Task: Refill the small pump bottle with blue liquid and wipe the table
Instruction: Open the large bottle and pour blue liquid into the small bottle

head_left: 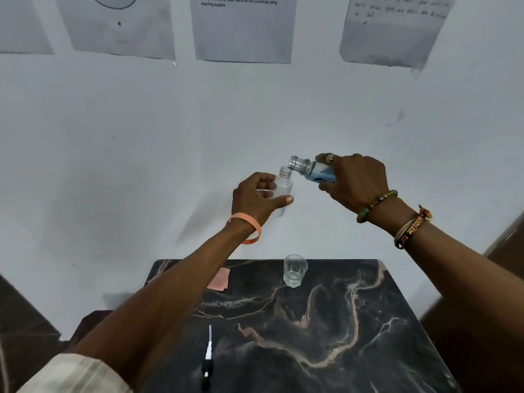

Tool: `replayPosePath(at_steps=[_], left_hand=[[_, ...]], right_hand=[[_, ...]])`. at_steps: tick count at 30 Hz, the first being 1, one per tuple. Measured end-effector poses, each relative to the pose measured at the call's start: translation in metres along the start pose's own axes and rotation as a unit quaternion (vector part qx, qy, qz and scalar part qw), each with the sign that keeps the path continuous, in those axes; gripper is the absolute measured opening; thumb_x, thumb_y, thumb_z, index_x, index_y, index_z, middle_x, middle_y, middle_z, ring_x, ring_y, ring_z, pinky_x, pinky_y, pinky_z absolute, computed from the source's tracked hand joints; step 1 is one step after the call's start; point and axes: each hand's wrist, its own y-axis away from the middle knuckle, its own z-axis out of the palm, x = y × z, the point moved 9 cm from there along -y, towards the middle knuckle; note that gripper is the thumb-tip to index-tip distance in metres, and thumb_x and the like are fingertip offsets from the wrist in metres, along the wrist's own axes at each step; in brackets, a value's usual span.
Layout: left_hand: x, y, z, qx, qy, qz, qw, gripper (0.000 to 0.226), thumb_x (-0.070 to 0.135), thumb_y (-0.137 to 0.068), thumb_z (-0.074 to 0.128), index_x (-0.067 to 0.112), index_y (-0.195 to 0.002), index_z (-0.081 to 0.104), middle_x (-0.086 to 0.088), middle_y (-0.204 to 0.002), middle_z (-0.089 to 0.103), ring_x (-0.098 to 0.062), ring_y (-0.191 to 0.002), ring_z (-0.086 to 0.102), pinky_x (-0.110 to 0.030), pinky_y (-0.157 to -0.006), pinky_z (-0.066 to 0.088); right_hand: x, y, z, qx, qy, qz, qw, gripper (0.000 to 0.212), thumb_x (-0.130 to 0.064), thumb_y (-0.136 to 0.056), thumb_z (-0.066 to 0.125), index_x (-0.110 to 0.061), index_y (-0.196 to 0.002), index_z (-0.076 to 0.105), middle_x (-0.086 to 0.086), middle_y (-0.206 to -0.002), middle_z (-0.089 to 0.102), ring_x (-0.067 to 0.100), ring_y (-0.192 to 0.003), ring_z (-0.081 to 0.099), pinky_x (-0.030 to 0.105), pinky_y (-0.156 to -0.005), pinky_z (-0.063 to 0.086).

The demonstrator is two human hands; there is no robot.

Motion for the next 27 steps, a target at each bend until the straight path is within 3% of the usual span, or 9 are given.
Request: replayPosePath(at_steps=[27], left_hand=[[-0.0101,-0.0036,0.0025,0.002,-0.008,-0.004,1.000,0.052,0.042,-0.059,0.088,0.034,-0.102,0.059,0.017,-0.092,0.063,0.003,-0.077,0.062,-0.009,-0.061,0.045]], right_hand=[[-0.0022,-0.0031,0.0065,-0.005,0.005,-0.003,1.000,0.051,-0.034,-0.079,0.071,-0.032,-0.127,0.056,0.007,-0.091,0.071,0.034,-0.082,0.064,0.029,-0.060,0.030]])
